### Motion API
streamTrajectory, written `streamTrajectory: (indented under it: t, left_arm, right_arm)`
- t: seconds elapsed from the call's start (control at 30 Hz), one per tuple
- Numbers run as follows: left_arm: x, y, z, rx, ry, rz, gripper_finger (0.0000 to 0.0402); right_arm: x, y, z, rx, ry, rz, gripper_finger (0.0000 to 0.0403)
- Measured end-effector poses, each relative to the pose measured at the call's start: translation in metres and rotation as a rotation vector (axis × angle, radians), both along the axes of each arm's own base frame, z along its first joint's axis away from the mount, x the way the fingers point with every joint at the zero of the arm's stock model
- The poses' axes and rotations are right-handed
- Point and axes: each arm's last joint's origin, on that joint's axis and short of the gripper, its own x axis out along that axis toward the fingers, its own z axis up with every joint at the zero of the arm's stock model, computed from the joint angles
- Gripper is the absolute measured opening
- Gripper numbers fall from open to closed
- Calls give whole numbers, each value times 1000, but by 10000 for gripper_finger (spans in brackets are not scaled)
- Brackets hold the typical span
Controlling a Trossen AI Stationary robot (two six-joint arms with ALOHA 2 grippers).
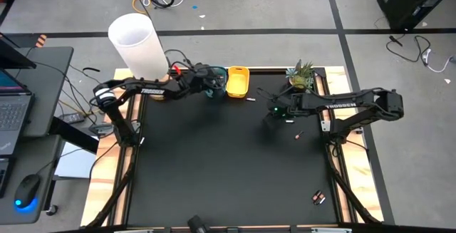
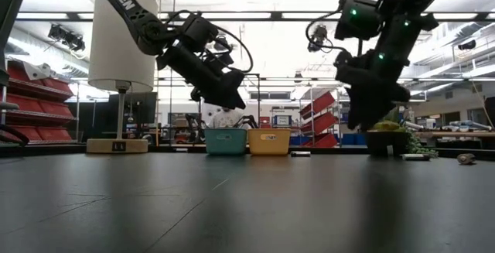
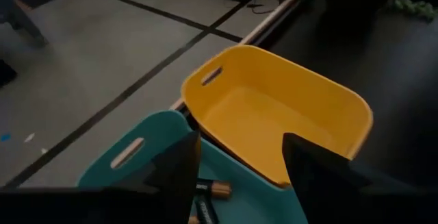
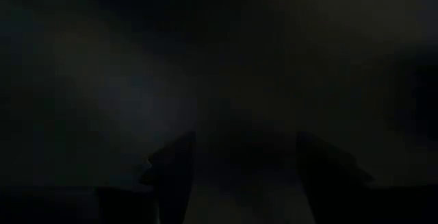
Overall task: Sort batteries
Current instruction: Put the gold black battery into the blue bin
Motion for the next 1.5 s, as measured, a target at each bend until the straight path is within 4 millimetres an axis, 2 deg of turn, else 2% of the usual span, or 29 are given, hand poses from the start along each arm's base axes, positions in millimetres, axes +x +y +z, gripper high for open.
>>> streamTrajectory:
  t: [0.1, 0.2, 0.37, 0.43, 0.63, 0.77, 0.87, 1.03, 1.23, 1.5]
  left_arm:
    - [-1, -1, -2, 35, 55, -10, 219]
    - [-4, -2, -6, 98, 176, 60, 204]
    - [-1, -15, -8, 203, 370, 75, 164]
    - [3, -19, -6, 215, 397, 50, 144]
    - [11, -26, 0, 243, 322, 30, 99]
    - [14, -26, 4, 157, 169, 91, 91]
    - [16, -28, 4, 132, 145, 55, 90]
    - [17, -29, 4, 104, 127, 6, 90]
    - [17, -30, 4, 96, 129, 9, 90]
    - [15, -30, 1, 84, 155, 8, 90]
  right_arm:
    - [-9, -1, -3, 25, 80, -50, 230]
    - [-16, 1, -5, 50, 152, -77, 230]
    - [-21, 2, -6, 65, 204, -85, 230]
    - [-24, 2, -7, 71, 229, -86, 230]
    - [-34, 5, -8, 134, 326, -79, 230]
    - [-41, 11, -8, 242, 386, -93, 230]
    - [-45, 20, -8, 332, 426, -79, 230]
    - [-45, 30, -8, 329, 470, 33, 230]
    - [-42, 44, -8, 232, 517, 305, 226]
    - [-44, 65, -12, 233, 539, 443, 207]
